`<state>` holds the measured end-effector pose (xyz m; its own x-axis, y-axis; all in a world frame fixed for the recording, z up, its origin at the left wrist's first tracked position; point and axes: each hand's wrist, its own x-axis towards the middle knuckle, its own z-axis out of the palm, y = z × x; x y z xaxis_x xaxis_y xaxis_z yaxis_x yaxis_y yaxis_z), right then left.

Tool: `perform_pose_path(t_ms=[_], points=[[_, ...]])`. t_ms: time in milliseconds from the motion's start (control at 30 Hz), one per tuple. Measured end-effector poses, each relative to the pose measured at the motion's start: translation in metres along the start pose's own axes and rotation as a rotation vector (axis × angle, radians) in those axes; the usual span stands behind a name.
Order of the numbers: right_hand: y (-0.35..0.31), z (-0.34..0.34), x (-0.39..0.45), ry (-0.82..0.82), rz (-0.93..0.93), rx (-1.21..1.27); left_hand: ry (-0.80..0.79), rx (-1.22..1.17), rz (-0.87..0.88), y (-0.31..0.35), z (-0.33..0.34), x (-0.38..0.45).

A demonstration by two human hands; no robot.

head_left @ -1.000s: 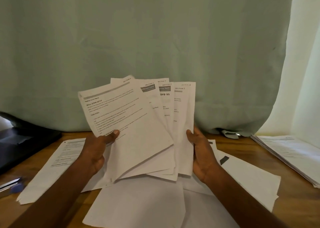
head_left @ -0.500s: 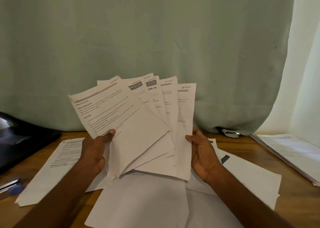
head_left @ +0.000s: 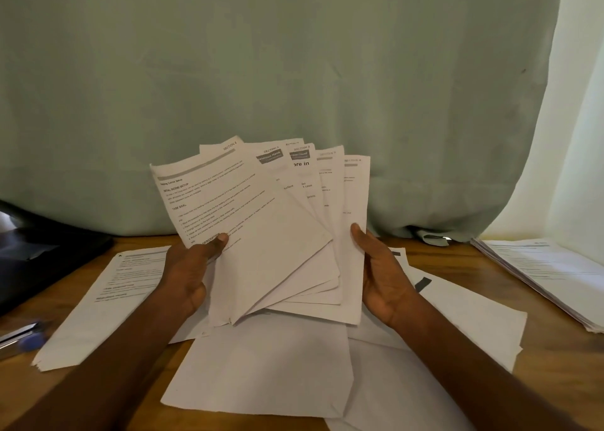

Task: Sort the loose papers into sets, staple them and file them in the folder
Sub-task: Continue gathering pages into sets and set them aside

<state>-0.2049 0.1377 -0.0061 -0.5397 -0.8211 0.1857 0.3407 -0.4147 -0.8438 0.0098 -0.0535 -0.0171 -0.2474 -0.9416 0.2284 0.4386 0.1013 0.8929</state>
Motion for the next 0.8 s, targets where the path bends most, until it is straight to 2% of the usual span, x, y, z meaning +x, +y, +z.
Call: perform_pose_path(t_ms=[167, 333, 467, 600, 800], points=[[-0.001, -0.001, 0.001, 0.009, -0.007, -0.052, -0.061, 0.004, 0.015, 0.001, 0.005, -0.006], [0.001, -0.005, 0.005, 0.111, -0.048, -0.103, -0.102, 0.017, 0.038, 0.000, 0.007, -0.008], [-0.001, -0.010, 0.010, 0.183, -0.077, -0.101, -0.109, -0.034, -0.033, -0.002, 0.007, -0.005], [-0.003, -0.010, 0.010, 0.212, -0.133, -0.138, -0.183, -0.119, -0.128, -0.001, 0.005, -0.004], [-0.005, -0.013, 0.009, 0.212, -0.145, -0.162, -0.223, -0.099, -0.104, -0.001, 0.009, -0.007]])
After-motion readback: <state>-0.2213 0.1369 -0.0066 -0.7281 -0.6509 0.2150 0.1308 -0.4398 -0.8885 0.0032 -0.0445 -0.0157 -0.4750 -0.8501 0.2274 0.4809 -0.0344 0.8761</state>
